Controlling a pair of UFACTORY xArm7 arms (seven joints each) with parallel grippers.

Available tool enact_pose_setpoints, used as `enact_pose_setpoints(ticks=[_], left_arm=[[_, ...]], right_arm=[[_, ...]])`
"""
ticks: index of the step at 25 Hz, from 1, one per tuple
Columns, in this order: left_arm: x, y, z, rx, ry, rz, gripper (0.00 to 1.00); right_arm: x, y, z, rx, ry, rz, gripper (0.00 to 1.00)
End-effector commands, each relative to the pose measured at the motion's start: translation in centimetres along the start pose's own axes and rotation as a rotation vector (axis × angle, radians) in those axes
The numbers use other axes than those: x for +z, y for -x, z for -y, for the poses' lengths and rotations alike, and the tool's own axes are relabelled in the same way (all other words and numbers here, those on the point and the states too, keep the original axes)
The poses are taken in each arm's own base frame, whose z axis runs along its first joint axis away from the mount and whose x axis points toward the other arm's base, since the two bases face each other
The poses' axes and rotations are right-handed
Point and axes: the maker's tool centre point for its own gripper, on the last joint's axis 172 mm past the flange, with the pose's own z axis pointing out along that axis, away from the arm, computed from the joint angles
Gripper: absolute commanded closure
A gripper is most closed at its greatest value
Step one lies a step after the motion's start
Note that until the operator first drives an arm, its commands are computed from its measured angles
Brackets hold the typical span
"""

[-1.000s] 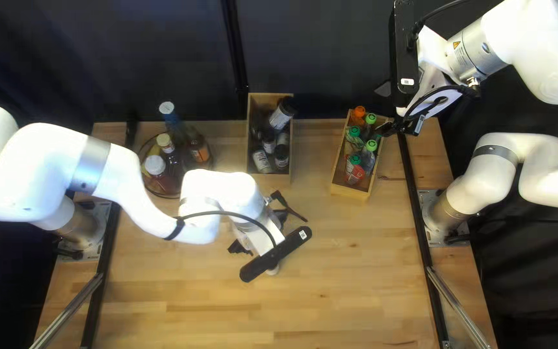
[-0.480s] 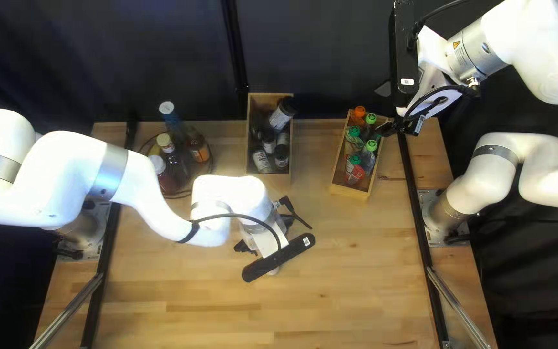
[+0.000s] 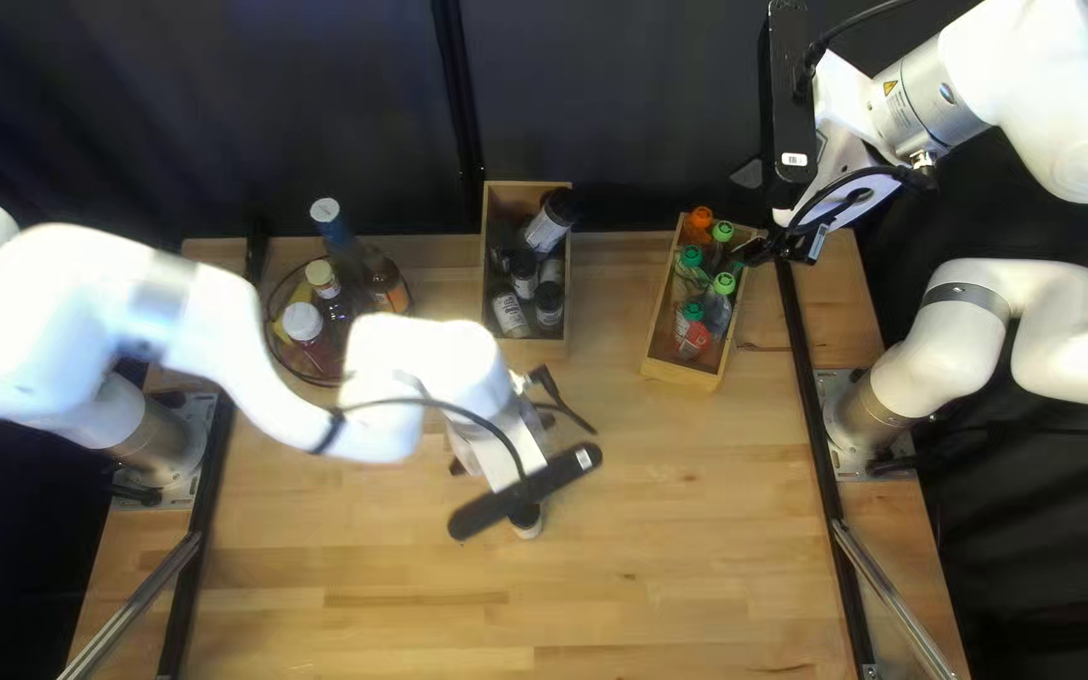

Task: Separate condiments, baby food and spices and place it in 3 different racks/containers

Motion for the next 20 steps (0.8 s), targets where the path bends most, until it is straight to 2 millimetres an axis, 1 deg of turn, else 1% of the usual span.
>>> enact_pose_setpoints(ticks=[1,3,5,7,10,11,15,17,20], left_arm=[[-2.1,6.5,3.4,-0.106,-0.036,0.019,1.00],[-1.7,8.5,4.9,-0.148,-0.048,0.024,1.00],[-1.3,9.4,5.7,-0.176,-0.055,0.029,1.00],[-0.3,10.7,7.0,-0.215,-0.065,0.032,1.00],[0.8,11.4,8.1,-0.255,-0.075,0.029,1.00],[1.6,11.7,8.5,-0.274,-0.081,0.026,1.00],[3.0,12.1,9.5,-0.321,-0.097,0.023,1.00],[3.9,12.5,10.5,-0.345,-0.109,0.028,1.00],[4.7,13.1,11.3,-0.370,-0.123,0.036,1.00]], right_arm=[[0.0,0.0,0.0,0.000,0.000,0.000,0.00],[0.0,0.0,0.0,0.000,0.000,0.000,0.00],[0.0,0.0,0.0,0.000,0.000,0.000,0.00],[0.0,0.0,0.0,0.000,0.000,0.000,0.00],[0.0,0.0,0.0,0.000,0.000,0.000,0.00],[0.0,0.0,0.0,0.000,0.000,0.000,0.00],[0.0,0.0,0.0,0.000,0.000,0.000,0.00],[0.0,0.0,0.0,0.000,0.000,0.000,0.00],[0.0,0.0,0.0,0.000,0.000,0.000,0.00]])
